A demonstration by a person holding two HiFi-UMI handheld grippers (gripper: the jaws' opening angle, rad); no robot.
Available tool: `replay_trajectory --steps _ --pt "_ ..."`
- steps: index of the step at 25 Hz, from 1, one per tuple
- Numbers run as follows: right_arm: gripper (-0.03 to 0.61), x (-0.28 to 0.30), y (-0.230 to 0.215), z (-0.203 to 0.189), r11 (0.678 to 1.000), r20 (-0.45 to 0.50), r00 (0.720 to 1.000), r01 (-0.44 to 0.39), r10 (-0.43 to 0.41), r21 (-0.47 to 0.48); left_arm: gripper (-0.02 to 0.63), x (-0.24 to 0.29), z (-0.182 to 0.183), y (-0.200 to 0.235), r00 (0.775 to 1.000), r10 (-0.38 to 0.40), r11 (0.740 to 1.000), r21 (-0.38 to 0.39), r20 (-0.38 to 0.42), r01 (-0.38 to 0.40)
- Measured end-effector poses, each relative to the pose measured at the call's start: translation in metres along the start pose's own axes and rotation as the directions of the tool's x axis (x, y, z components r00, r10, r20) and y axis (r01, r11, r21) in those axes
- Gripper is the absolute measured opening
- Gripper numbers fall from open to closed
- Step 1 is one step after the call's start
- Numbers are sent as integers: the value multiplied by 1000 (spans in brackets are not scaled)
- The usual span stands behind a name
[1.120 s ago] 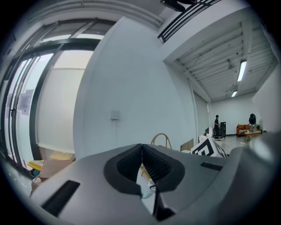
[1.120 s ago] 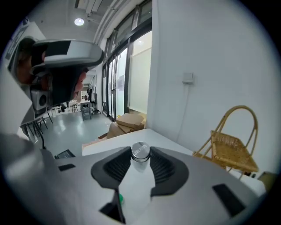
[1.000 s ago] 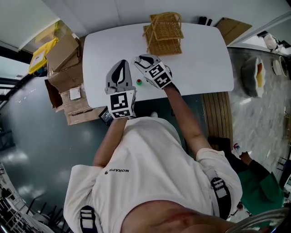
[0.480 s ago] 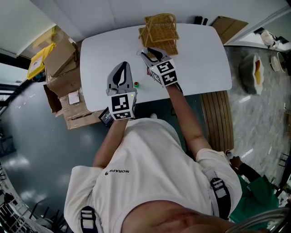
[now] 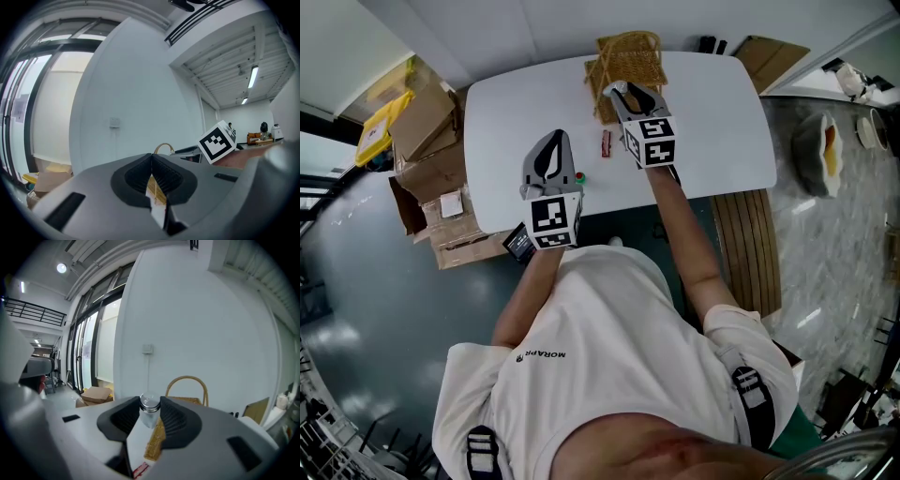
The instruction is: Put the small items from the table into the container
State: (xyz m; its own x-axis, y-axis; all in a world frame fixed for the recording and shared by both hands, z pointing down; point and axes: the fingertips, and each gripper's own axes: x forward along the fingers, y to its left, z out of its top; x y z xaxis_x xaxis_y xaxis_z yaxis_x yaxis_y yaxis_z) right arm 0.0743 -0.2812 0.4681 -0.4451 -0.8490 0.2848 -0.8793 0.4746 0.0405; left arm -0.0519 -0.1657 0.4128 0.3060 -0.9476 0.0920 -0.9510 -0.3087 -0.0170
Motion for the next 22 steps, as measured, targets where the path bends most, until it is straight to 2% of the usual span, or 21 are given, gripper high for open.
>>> replay_trajectory --steps 8,22 --pt "146 19 -33 -10 997 -21 997 77 -77 19 4 -1 -1 5 1000 10 1000 4 -2 -10" --pt "146 57 -52 -25 995 -81 991 105 -105 -3 5 0 -3 9 1000 18 1000 25 -10 -18"
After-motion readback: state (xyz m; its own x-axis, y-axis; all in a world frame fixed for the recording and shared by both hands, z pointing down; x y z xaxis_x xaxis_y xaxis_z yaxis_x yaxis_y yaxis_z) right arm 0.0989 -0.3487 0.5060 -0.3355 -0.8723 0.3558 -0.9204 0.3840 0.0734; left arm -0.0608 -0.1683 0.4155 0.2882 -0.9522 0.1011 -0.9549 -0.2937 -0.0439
